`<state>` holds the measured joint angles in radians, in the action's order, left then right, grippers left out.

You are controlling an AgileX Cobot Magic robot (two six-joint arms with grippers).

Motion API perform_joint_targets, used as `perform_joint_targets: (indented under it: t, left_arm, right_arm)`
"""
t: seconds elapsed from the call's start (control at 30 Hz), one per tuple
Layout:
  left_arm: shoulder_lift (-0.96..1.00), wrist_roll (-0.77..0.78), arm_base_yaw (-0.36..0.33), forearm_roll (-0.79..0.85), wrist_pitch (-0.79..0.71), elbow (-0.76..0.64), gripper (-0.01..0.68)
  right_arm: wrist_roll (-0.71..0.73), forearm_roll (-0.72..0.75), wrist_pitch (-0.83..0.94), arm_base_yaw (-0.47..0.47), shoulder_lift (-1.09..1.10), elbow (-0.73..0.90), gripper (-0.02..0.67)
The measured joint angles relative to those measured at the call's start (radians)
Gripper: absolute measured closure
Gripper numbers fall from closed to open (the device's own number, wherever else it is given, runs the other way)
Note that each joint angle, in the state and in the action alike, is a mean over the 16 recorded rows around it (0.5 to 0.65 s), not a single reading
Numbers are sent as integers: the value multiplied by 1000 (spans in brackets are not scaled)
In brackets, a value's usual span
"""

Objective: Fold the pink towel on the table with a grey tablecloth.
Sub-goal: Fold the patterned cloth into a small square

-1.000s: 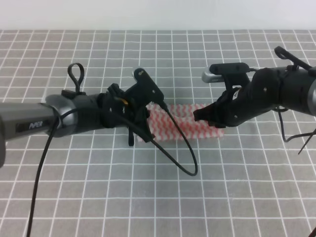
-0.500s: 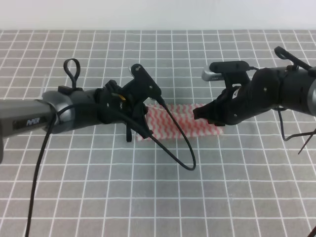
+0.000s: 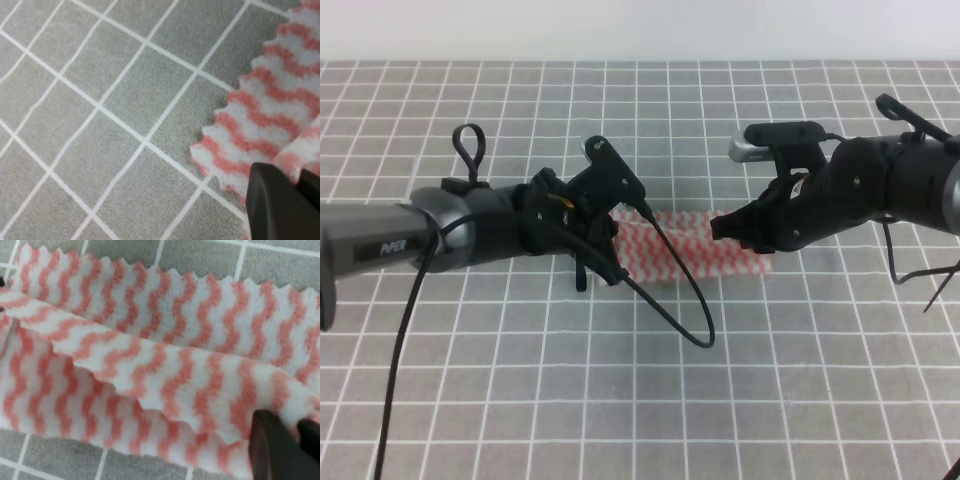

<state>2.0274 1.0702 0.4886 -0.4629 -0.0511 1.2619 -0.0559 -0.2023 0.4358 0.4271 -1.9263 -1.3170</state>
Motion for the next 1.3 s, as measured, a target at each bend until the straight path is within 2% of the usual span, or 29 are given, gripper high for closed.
perform_joint_targets:
  t: [0.23,0.57,0.8,1.1,1.2,1.3]
  left_arm:
    - [5,1,0,-1,17,0,628]
    - [16,-3,-5,-1,86,0,438]
    - [31,-8,-21,0,141,0,349]
    - [31,-13,-41,0,172,0,341]
    - [18,-26,-44,0,161,0,360]
    - [-2,-51,-46,-12,110,8,422]
  right_arm:
    - [0,-2,-12,0,-3,0,609]
    - [0,-11,-55,0,-18,0,452]
    - [1,-8,-110,-3,-28,-5,397]
    - [2,2,-112,-16,-36,-49,395]
    - [4,-2,-76,-20,-39,-75,414]
    - [18,-20,-32,-22,-39,-101,448]
